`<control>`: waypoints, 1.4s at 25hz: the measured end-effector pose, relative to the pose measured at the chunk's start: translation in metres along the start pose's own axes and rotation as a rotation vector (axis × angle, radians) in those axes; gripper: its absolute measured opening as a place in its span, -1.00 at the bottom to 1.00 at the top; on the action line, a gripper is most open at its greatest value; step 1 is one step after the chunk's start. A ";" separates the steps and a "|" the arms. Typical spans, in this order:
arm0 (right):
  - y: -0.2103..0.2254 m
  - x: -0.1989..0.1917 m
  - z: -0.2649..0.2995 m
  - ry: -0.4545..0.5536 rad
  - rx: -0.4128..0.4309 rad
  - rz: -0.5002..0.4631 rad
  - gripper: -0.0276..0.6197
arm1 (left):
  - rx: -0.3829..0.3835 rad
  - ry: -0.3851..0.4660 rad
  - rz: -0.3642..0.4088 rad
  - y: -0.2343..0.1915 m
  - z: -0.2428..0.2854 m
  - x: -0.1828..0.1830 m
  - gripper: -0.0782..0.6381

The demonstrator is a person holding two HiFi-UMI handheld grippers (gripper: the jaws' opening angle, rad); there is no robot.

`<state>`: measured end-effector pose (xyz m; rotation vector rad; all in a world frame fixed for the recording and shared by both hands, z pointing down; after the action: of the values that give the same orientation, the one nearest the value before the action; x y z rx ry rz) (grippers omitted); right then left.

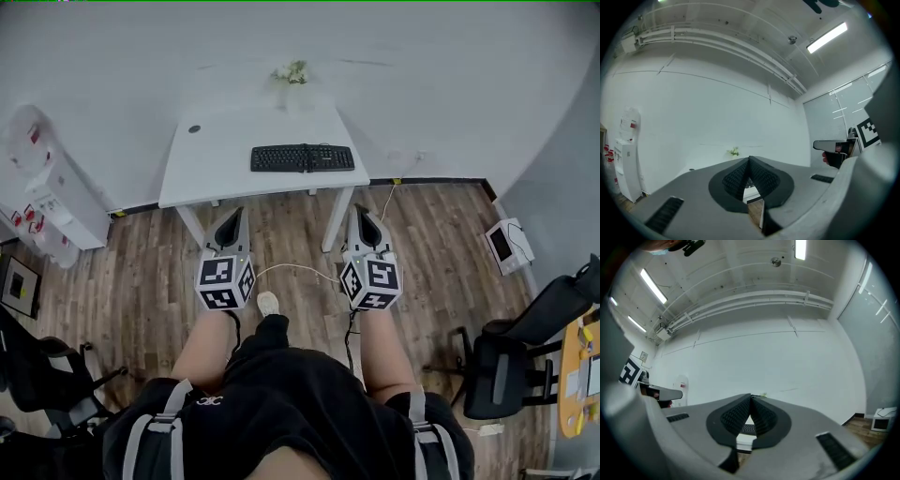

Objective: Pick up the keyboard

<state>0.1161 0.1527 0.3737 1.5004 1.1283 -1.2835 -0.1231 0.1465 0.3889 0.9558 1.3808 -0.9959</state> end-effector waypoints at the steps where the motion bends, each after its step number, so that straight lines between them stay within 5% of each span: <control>1: 0.002 -0.004 0.016 0.000 0.000 0.000 -0.91 | -0.007 0.000 0.000 -0.006 0.015 -0.002 -0.77; 21: 0.046 -0.038 0.301 -0.067 -0.063 0.005 -0.91 | -0.088 -0.069 -0.033 -0.126 0.289 -0.008 -0.77; 35: 0.075 -0.066 0.438 -0.108 -0.102 0.019 -0.91 | -0.081 -0.136 -0.041 -0.192 0.417 -0.024 -0.77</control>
<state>0.0810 -0.2947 0.3886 1.3478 1.0904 -1.2597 -0.1731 -0.3092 0.4145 0.7884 1.3215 -1.0095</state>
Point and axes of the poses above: the fingertips, and each gripper's own axes: z forward along the fingers, y to its right, x out of its top, the point moved 2 cm from there along -z, backward along the fingers
